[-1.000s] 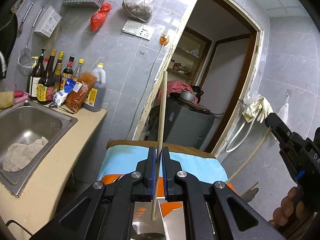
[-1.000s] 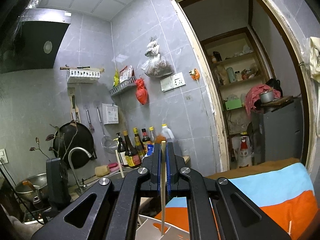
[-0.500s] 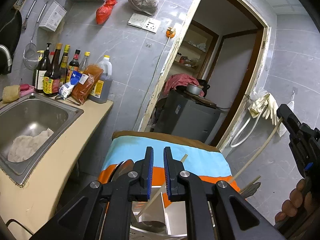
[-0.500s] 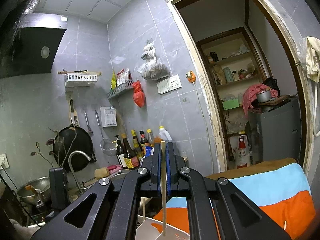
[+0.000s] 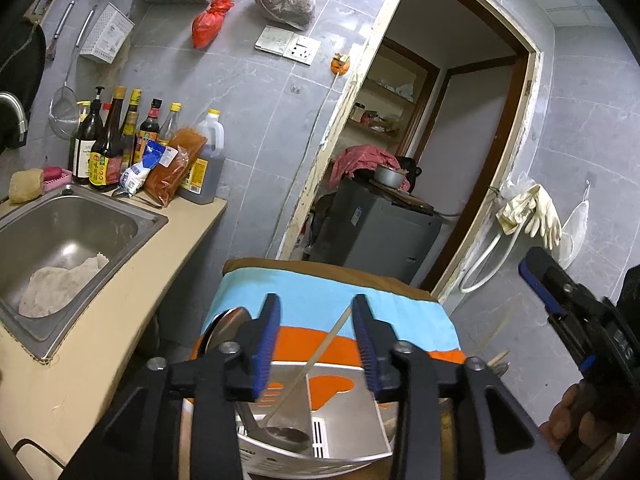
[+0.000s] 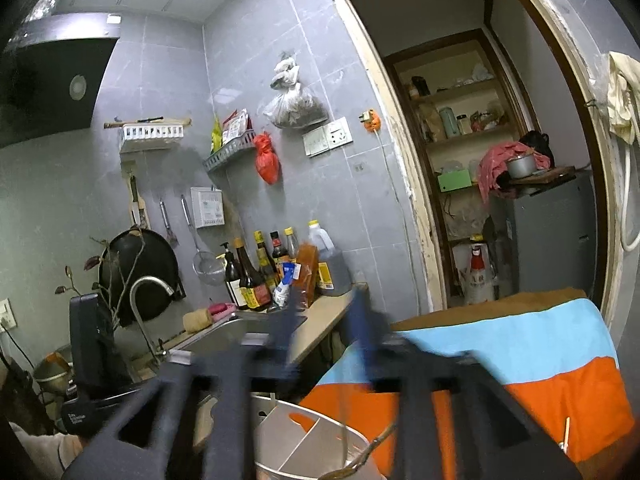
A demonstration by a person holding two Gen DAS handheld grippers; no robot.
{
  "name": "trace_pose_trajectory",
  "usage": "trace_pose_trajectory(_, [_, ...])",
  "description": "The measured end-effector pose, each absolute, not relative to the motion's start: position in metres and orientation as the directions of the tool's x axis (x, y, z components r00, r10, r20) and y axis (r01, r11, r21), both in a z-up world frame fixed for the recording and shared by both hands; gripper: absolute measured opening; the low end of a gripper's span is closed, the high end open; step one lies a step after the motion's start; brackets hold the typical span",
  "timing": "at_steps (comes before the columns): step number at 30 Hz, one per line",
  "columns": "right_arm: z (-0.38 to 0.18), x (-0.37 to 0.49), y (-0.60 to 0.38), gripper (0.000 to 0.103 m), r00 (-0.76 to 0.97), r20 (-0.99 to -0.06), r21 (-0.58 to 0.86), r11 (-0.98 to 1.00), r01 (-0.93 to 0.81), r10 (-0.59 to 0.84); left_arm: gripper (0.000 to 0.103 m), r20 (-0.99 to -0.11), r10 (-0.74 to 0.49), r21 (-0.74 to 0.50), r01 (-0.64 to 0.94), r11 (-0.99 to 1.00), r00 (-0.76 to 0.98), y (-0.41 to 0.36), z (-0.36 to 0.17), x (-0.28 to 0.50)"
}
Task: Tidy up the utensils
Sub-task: 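Lower the chopsticks into the white basket and open both tools, then move both open tools back to the steel spoon and last chopstick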
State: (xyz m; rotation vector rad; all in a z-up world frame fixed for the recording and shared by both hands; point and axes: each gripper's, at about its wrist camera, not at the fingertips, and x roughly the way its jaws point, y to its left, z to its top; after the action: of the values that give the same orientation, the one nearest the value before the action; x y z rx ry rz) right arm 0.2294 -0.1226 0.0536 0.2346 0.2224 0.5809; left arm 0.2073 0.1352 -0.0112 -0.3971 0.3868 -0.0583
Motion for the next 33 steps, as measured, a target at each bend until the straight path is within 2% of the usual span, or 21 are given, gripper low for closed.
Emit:
trace_pose_trajectory(6, [0.063,0.229,-0.141,0.044,0.822,-0.114,0.295,0.809,-0.508,0.558,0.046,-0.333,-0.118,-0.382,-0.019,0.924,0.935,0.123,0.002,0.200])
trace_pose_trajectory(8, [0.066,0.228,-0.147,0.046,0.829,-0.109,0.294,0.815,-0.500,0.548,0.058,-0.325,-0.111,-0.370,-0.019,0.929,0.939,0.115,0.010,0.199])
trace_pose_trajectory(10, [0.072,0.226,-0.157,0.056,0.839,-0.103,0.291,0.823,-0.489,0.535,0.066,-0.314,-0.102,-0.358,-0.019,0.934,0.944,0.107,0.017,0.197])
trace_pose_trajectory(13, [0.080,0.221,-0.175,0.070,0.857,-0.091,0.282,0.838,-0.466,0.507,0.086,-0.300,-0.089,-0.331,-0.016,0.944,0.950,0.090,0.030,0.194])
trace_pose_trajectory(15, [0.084,0.219,-0.188,0.079,0.869,-0.092,0.276,0.851,-0.447,0.486,0.091,-0.284,-0.080,-0.312,-0.013,0.950,0.955,0.076,0.038,0.192])
trace_pose_trajectory(19, [0.089,0.215,-0.221,0.089,0.892,-0.102,0.264,0.876,-0.403,0.441,0.102,-0.268,-0.076,-0.292,-0.006,0.956,0.960,0.049,0.048,0.189])
trace_pose_trajectory(21, [0.089,0.213,-0.235,0.097,0.901,-0.106,0.257,0.887,-0.384,0.421,0.102,-0.256,-0.076,-0.284,0.000,0.959,0.964,0.032,0.050,0.188])
trace_pose_trajectory(27, [0.084,0.207,-0.282,0.098,0.919,-0.127,0.251,0.909,-0.334,0.373,0.102,-0.238,-0.081,-0.222,0.027,0.975,0.968,-0.020,0.051,0.186])
trace_pose_trajectory(33, [0.071,0.203,-0.321,0.100,0.929,-0.174,0.248,0.928,-0.280,0.327,0.102,-0.258,-0.143,-0.206,0.090,0.974,0.955,-0.063,0.045,0.188])
